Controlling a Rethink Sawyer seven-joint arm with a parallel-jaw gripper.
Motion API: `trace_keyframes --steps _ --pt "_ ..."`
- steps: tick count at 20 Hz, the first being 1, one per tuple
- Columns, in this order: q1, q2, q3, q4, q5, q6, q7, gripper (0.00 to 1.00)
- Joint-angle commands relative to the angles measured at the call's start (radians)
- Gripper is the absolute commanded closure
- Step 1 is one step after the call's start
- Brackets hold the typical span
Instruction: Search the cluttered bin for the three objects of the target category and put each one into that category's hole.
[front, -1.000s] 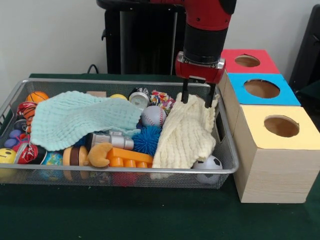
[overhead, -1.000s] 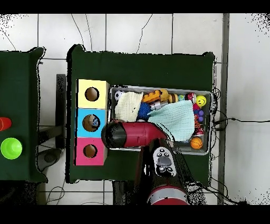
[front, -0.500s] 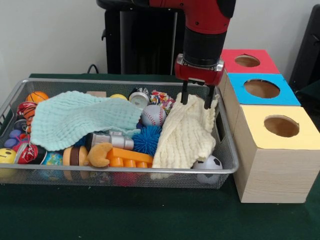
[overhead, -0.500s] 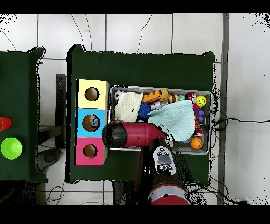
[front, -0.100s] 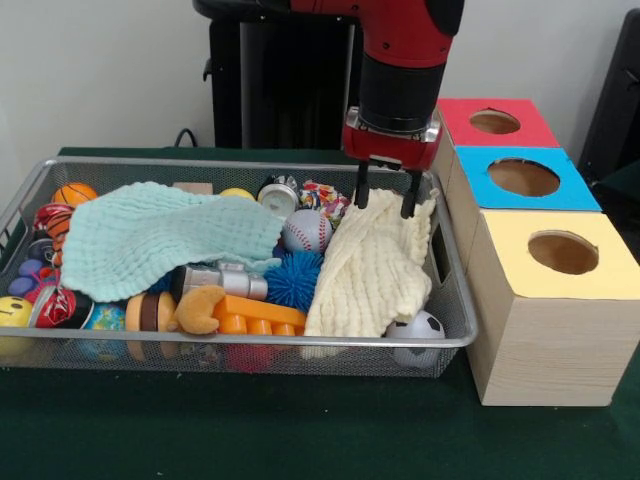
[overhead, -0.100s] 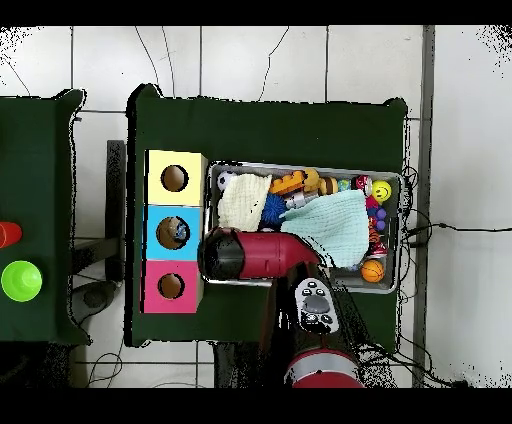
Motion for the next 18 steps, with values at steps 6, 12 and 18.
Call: trace_keyframes --steps 6,12,18 --pt "-0.079 0.021 0.052 -0.001 -0.019 0.002 0.027 1.00" --pt "-0.092 0.023 0.059 -0.003 -0.025 -0.011 0.027 1.00" --pt "-0.103 0.023 0.066 -0.016 -0.027 0.000 0.018 0.00"
